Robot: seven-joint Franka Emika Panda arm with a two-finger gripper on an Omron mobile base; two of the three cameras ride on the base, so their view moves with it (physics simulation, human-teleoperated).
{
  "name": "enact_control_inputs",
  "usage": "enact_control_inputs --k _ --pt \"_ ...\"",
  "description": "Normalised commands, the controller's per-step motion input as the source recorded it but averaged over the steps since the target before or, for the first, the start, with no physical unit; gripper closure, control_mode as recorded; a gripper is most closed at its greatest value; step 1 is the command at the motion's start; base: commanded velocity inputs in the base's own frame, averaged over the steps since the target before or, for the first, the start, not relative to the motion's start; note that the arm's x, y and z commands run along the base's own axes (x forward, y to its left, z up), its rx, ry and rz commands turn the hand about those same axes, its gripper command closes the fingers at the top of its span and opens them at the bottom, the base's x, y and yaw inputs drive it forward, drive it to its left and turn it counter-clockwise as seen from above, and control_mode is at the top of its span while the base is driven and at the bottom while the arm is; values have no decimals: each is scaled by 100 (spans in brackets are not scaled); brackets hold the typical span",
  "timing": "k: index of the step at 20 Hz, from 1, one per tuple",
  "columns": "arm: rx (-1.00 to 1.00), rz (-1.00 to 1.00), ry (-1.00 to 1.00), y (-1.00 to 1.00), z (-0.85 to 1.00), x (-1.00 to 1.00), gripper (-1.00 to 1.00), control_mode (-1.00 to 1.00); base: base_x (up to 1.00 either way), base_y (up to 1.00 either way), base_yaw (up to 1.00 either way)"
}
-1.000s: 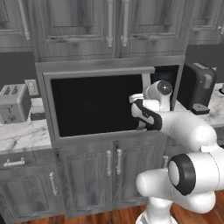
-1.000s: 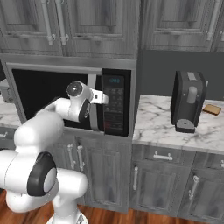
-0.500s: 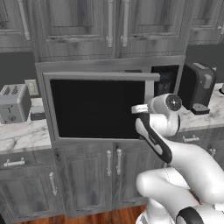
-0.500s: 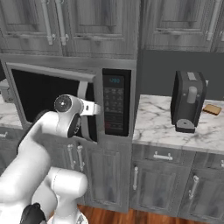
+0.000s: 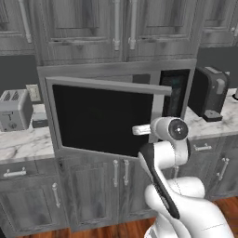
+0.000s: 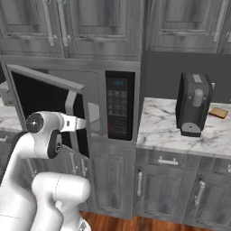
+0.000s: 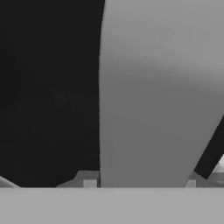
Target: Open the microwave door.
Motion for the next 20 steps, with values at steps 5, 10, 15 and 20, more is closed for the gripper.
enact_control_inputs --k 5,10,15,20 --pt "-1 -4 -10 82 59 -75 100 -100 0 0 0" --pt "-3 -4 -2 75 42 -63 -100 -100 0 0 0" --pt "-1 1 -9 0 -2 -87 -100 -100 0 0 0" --pt "-3 1 -21 -2 -1 -100 -100 -100 0 0 0"
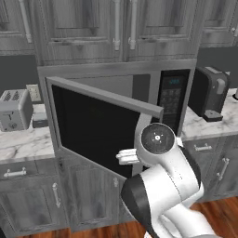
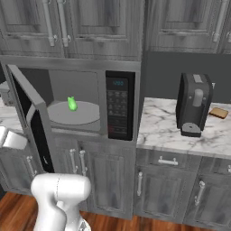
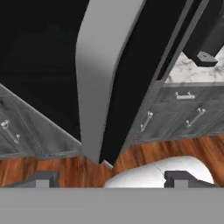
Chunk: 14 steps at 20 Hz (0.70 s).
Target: Open the microwave door.
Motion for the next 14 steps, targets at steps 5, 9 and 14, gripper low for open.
enact_control_inputs --k 5,9,14 --pt "10 0 -5 -73 28 -81 -100 -100 0 0 0" --pt "40 10 6 -100 24 -2 -100 -100 0 0 0" --pt "55 22 0 -100 11 0 -100 -100 0 0 0"
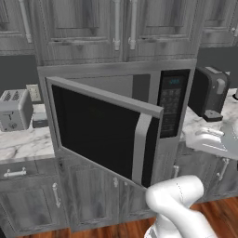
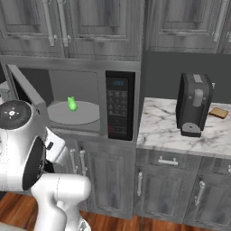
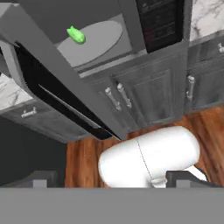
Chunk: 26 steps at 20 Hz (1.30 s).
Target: Open the microwave door.
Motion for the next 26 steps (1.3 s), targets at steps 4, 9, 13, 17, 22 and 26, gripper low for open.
enact_control_inputs --k 4,9,13,17,22,26 --pt "55 21 0 -91 0 32 -100 -100 0 0 0" --pt "53 14 0 -20 -13 86 -100 -100 0 0 0" --pt "38 8 0 21 -21 93 -100 -100 0 0 0" --pt "23 6 1 64 -24 76 -100 -100 0 0 0" --pt "12 6 8 82 -10 53 -100 -100 0 0 0" --pt "7 20 32 65 0 0 -100 -100 0 0 0"
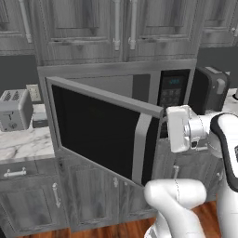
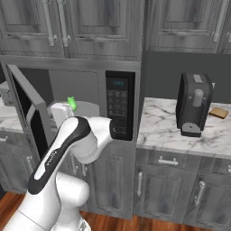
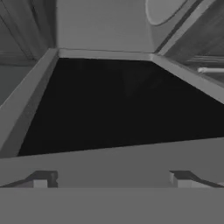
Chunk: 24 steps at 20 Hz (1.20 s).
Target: Open the microwave door.
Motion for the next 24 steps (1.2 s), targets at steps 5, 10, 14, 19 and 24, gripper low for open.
enact_control_inputs --k 5,10,14,19,24 --pt "2 31 36 53 0 -24 -100 -100 0 0 0" --pt "1 32 28 86 0 -45 -100 -100 0 0 0" --pt "0 20 10 100 0 -23 -100 -100 0 0 0" --pt "0 7 0 100 -10 -7 -100 -100 0 0 0" --pt "-1 0 -7 100 -12 4 -100 -100 0 0 0"
